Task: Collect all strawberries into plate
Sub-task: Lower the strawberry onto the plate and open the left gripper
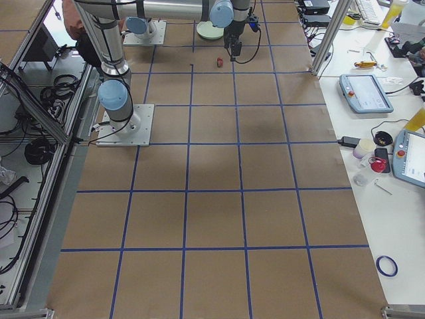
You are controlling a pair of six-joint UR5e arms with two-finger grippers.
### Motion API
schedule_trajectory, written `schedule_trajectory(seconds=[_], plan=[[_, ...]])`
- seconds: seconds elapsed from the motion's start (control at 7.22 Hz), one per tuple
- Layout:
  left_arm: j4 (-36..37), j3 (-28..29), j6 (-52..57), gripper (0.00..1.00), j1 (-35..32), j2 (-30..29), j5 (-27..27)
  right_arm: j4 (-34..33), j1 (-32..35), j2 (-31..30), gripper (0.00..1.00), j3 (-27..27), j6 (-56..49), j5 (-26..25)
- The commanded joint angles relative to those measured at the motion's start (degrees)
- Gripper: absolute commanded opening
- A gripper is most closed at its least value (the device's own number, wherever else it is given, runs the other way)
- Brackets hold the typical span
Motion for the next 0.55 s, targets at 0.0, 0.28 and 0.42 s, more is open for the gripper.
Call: schedule_trajectory(seconds=[0.0,0.28,0.42], plan=[[0.3,-1.0,8.7,0.00,4.7,-1.3,2.1,0.0,0.0,0.3,1.00,0.0,0.1,0.1],[1.7,-1.0,8.7,0.93,4.6,-1.7,1.2,0.2,0.0,0.4,1.00,0.0,0.1,0.1],[2.1,-0.7,9.1,1.00,4.5,-0.9,1.1,0.1,0.0,0.6,1.00,0.0,0.3,0.3]])
